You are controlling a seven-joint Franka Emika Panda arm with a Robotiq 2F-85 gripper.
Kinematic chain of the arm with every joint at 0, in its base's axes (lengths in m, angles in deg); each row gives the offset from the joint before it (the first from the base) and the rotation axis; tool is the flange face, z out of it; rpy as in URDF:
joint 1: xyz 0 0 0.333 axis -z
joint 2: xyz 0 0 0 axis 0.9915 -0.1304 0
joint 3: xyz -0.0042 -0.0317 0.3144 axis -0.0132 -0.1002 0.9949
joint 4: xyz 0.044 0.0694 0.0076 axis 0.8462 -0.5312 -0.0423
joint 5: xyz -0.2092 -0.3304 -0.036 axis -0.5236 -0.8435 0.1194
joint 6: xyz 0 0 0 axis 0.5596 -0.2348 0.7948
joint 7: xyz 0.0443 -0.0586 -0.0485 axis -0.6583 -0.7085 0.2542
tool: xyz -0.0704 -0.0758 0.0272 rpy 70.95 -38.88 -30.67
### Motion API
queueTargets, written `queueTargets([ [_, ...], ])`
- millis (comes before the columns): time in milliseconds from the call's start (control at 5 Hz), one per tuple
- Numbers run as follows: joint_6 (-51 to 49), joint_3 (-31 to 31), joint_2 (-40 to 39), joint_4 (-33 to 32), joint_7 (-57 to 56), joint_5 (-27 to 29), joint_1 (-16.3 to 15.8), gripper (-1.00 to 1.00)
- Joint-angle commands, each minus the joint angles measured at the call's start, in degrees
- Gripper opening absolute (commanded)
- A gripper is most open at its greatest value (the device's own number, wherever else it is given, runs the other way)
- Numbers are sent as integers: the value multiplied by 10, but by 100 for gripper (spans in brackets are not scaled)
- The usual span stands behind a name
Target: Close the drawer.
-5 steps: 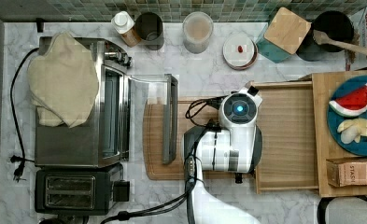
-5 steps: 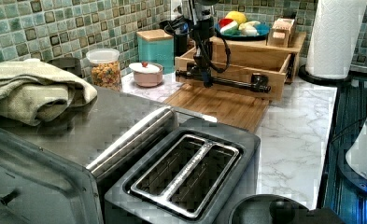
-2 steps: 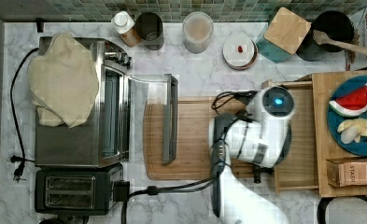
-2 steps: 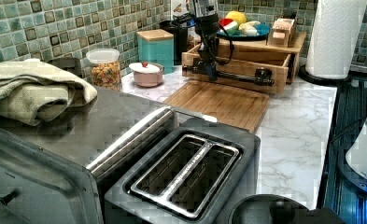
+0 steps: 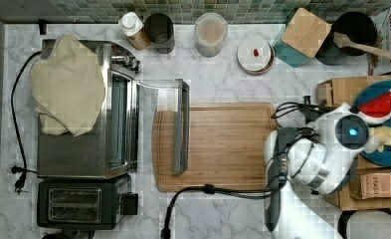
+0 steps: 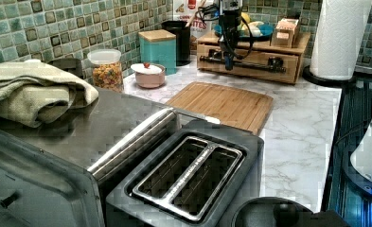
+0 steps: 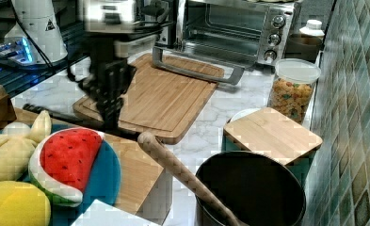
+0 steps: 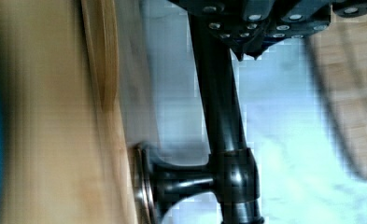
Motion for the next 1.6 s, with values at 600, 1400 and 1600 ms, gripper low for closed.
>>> queueTargets([
  [600,2,-71,-35,81,-46,-33,77,-100],
  [1400,2,-61,-34,81,-42,-39,86,-100],
  [1600,2,-71,-35,81,-46,-33,76,-100],
])
